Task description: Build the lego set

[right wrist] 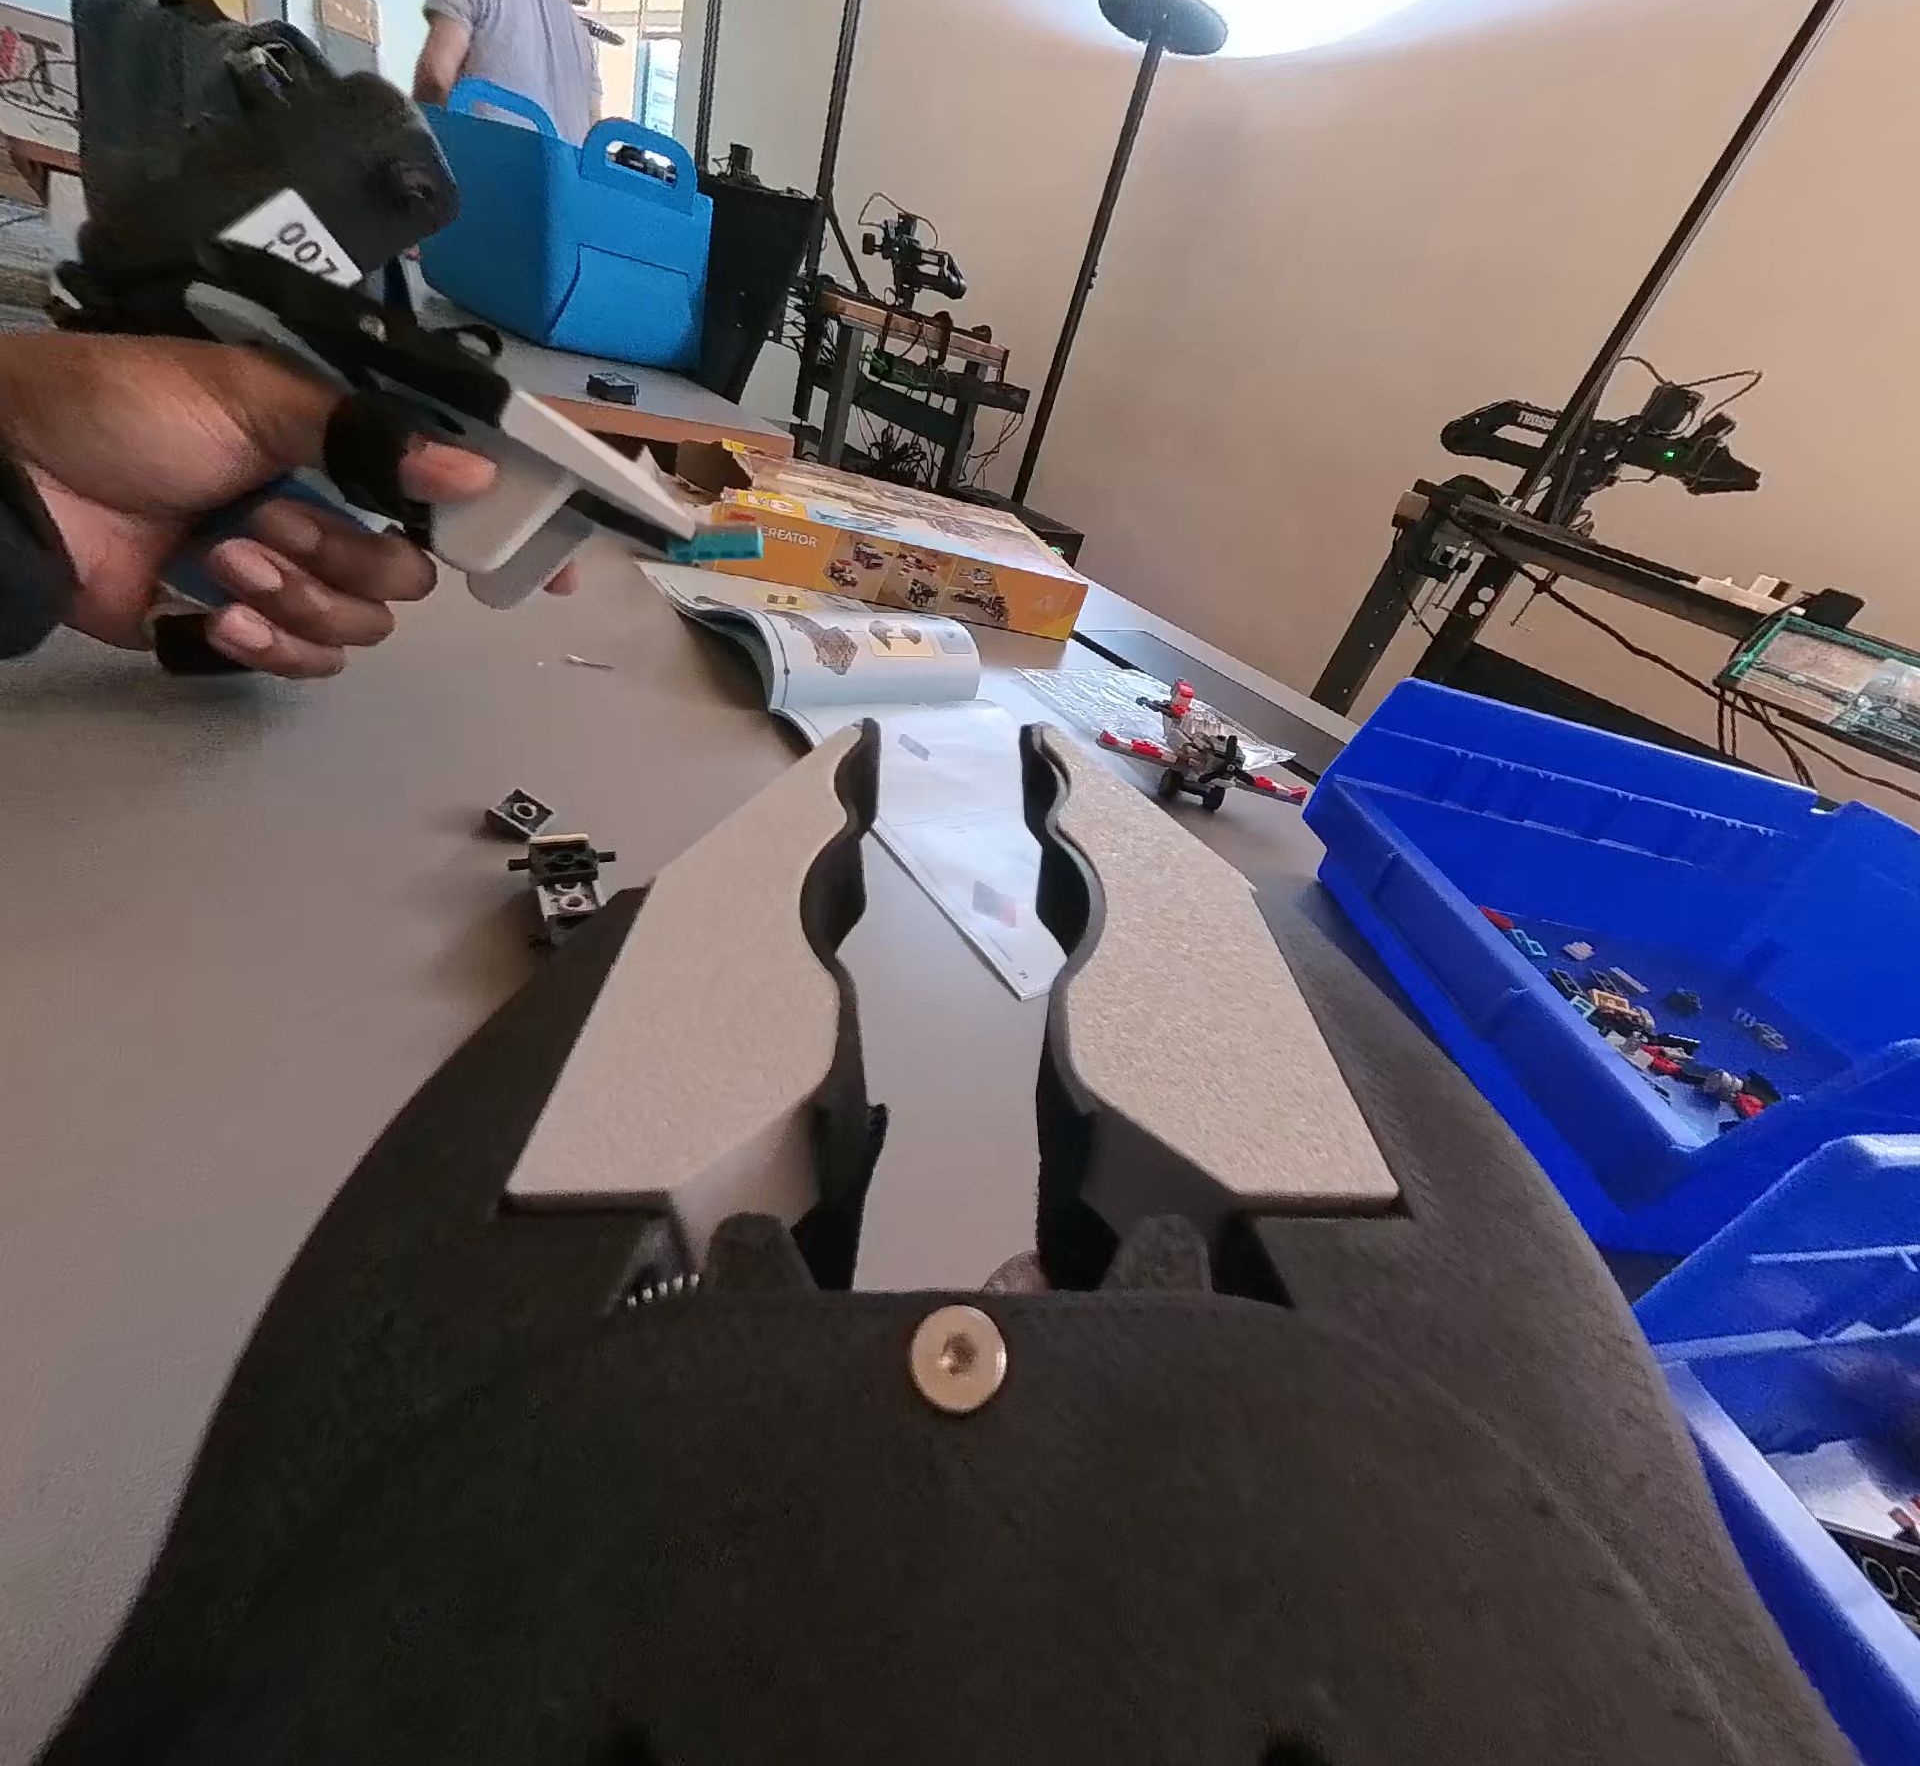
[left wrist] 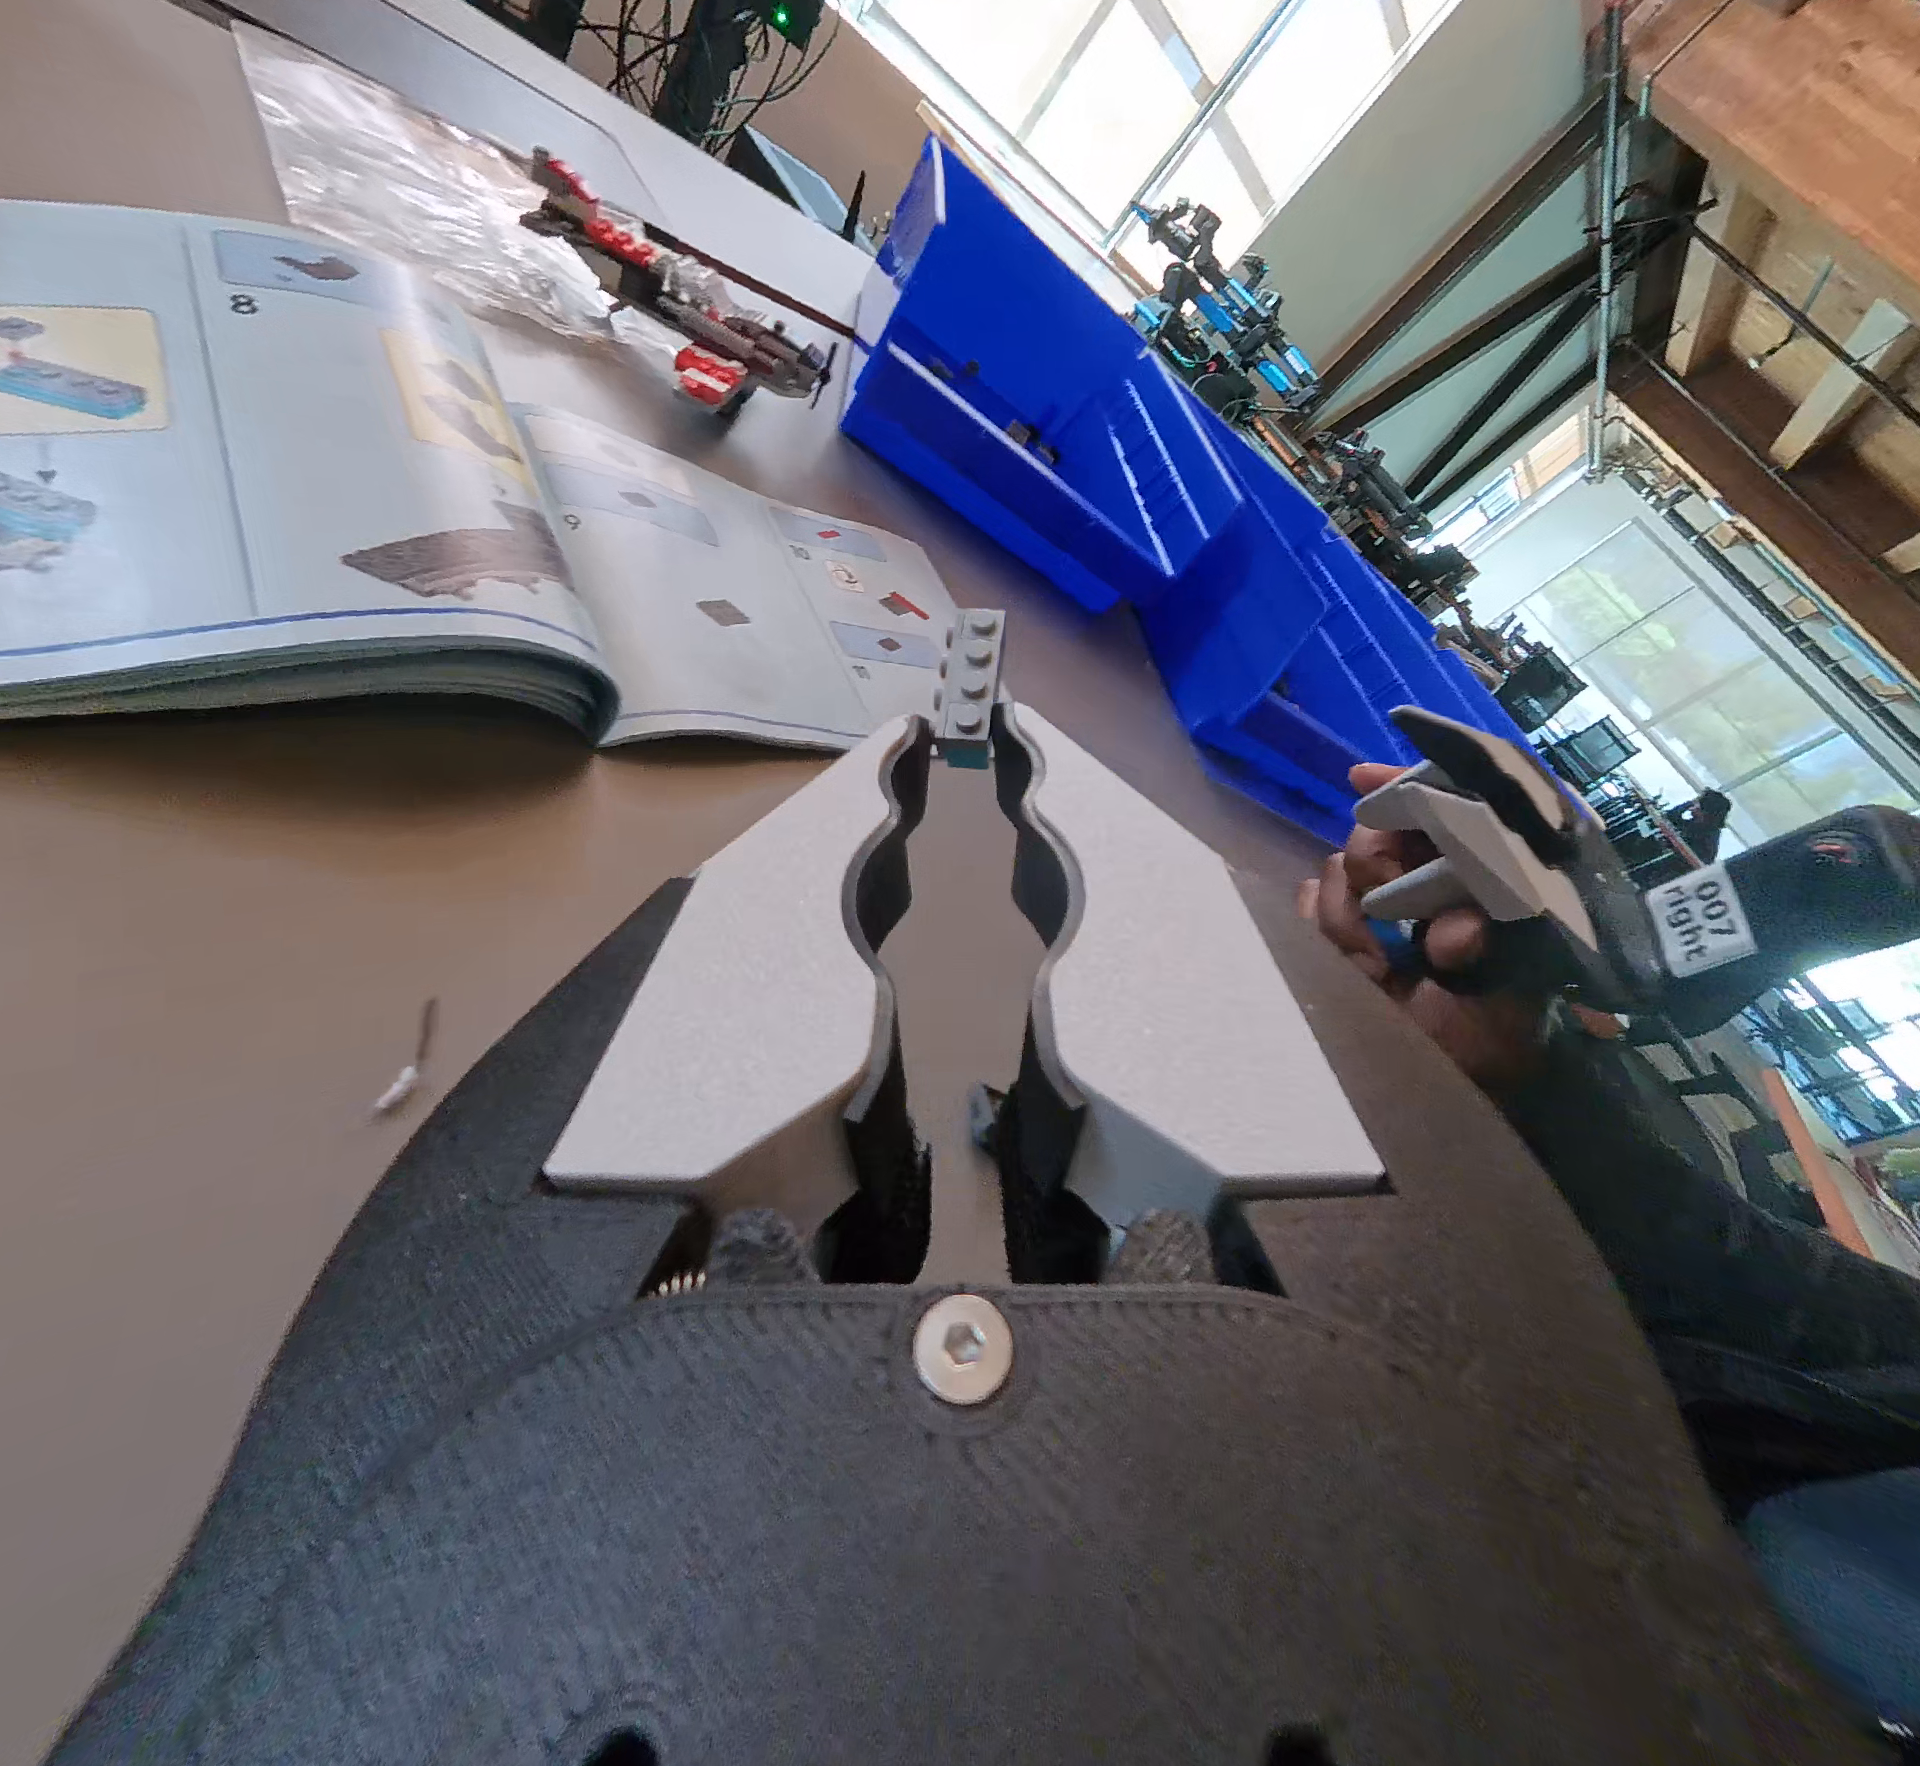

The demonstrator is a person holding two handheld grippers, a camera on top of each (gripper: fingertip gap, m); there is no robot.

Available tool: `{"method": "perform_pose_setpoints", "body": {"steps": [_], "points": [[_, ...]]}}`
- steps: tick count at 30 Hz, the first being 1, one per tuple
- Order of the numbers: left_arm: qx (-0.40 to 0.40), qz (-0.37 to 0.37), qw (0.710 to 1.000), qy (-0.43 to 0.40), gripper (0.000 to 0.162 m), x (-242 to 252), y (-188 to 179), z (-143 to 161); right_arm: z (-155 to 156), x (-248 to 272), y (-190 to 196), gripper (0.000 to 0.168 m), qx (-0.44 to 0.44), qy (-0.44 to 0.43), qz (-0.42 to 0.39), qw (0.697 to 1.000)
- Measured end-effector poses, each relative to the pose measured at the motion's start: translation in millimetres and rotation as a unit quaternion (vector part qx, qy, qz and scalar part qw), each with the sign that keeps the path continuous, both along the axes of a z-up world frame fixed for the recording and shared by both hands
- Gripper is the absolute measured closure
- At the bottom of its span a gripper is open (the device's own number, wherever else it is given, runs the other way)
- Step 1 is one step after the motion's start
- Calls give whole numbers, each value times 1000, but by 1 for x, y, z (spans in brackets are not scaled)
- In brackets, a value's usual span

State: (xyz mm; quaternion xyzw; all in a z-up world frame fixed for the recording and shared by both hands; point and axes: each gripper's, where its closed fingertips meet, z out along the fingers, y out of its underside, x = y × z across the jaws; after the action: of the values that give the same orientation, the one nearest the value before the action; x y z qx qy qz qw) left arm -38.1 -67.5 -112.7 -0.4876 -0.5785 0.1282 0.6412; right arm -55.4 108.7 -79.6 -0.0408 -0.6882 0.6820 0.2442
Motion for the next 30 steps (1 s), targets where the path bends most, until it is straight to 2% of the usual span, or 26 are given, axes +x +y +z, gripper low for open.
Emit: {"method": "perform_pose_setpoints", "body": {"steps": [4,9,19,30], "points": [[9,3,1000,-6,150,-6,-6,-7,2,-2,2,140,-9,0,-6,1000],[19,-10,1000,-3,150,-13,-8,-2,2,-2,2,140,-9,6,-10,1000],[-41,-87,995,0,150,-20,2,12,0,-6,1,140,1,17,-31,999],[27,-63,998,-2,150,-4,-5,10,1,-9,-12,139,-3,12,-63,998]]}}
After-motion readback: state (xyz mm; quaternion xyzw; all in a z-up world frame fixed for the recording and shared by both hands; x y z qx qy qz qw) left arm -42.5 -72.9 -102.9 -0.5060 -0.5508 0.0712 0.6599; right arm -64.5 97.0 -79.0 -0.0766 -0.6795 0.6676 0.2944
